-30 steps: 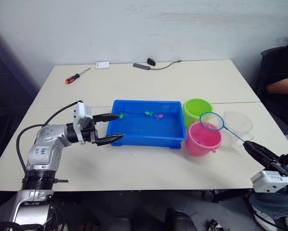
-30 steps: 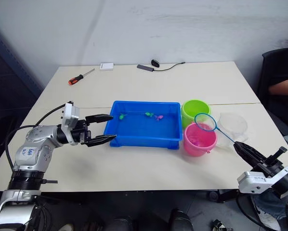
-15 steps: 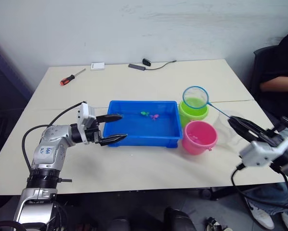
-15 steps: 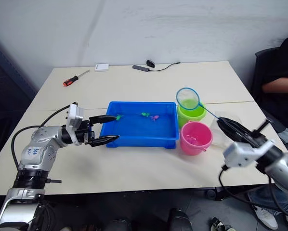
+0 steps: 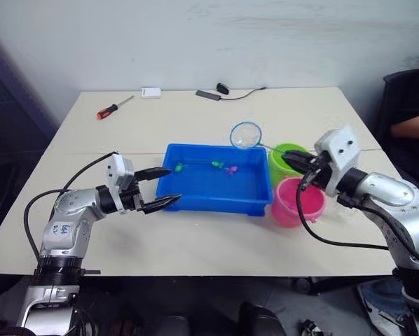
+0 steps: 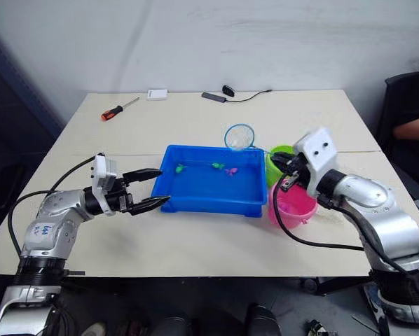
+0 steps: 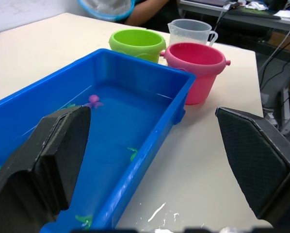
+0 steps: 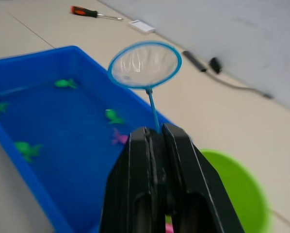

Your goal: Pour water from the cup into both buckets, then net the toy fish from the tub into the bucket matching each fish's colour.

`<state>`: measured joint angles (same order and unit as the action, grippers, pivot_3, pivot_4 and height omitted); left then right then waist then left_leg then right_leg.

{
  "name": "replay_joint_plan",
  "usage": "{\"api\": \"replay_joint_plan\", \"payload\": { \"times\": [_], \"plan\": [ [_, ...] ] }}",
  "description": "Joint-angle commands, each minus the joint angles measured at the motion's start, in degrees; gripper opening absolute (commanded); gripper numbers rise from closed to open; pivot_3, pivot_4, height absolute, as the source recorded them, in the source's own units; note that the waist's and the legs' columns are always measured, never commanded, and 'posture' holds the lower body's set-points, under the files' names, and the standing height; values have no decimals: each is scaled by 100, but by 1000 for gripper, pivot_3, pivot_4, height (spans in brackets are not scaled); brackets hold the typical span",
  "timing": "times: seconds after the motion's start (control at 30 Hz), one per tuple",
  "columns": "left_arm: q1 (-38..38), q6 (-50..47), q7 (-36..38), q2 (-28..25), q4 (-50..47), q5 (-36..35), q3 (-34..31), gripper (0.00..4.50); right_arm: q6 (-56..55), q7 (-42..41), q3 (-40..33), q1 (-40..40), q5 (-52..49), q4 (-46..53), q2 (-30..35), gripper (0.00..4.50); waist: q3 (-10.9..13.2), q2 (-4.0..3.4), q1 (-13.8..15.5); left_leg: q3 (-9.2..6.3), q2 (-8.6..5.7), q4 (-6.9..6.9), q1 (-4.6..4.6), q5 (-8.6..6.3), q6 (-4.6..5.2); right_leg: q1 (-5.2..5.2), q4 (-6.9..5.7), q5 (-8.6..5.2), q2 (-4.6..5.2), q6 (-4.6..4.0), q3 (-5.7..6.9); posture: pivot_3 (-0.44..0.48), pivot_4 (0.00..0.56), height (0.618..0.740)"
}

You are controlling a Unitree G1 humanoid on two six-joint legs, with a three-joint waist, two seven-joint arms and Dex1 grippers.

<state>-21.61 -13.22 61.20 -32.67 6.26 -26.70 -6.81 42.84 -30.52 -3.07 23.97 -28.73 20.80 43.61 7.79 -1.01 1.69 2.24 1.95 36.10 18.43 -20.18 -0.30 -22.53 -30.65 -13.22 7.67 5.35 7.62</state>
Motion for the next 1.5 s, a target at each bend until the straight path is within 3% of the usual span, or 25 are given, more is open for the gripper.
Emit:
{"api": "replay_joint_plan", "payload": {
  "times": [0.03,0.23,0.53,0.77,1.13,1.5],
  "plan": [
    [65,14,-139,-62,-351,-71,-161,4467,1393,-6,-97,406,-598,7,15,0,0,1,-4,0,0,1,1,-1,2,1,4,-1,1,-2,0,0,150,740],
    [228,-6,-266,-56,-542,-92,-190,4467,3437,456,-108,1322,-896,-624,-384,0,-3,-3,-46,8,3,-2,-2,-1,5,-3,1,2,0,-2,-3,0,150,740],
    [265,-57,-316,-57,-615,-91,-196,4467,4788,906,4,1955,-564,-1222,-924,0,-7,-9,-51,6,-13,-1,1,-1,2,-6,-10,10,-8,13,3,0,150,740],
    [294,-96,-351,-39,-692,-103,-190,4467,4543,1229,233,2199,-76,-1753,-1478,0,-8,-10,-67,11,-14,-3,0,-1,1,-6,-13,16,-12,23,5,0,150,740],
    [421,-206,-439,-108,-914,-139,-271,4467,3275,1446,197,2404,535,-2748,-2274,0,-11,-11,-193,39,-14,-5,-3,6,-9,-5,-28,16,-15,25,6,0,150,740],
    [377,-202,-435,-57,-892,-125,-244,4467,3145,1337,-40,2411,474,-2474,-2386,0,-9,-12,-194,40,-11,-7,-5,6,-10,-6,-29,16,-14,25,4,0,150,740]
  ]
}}
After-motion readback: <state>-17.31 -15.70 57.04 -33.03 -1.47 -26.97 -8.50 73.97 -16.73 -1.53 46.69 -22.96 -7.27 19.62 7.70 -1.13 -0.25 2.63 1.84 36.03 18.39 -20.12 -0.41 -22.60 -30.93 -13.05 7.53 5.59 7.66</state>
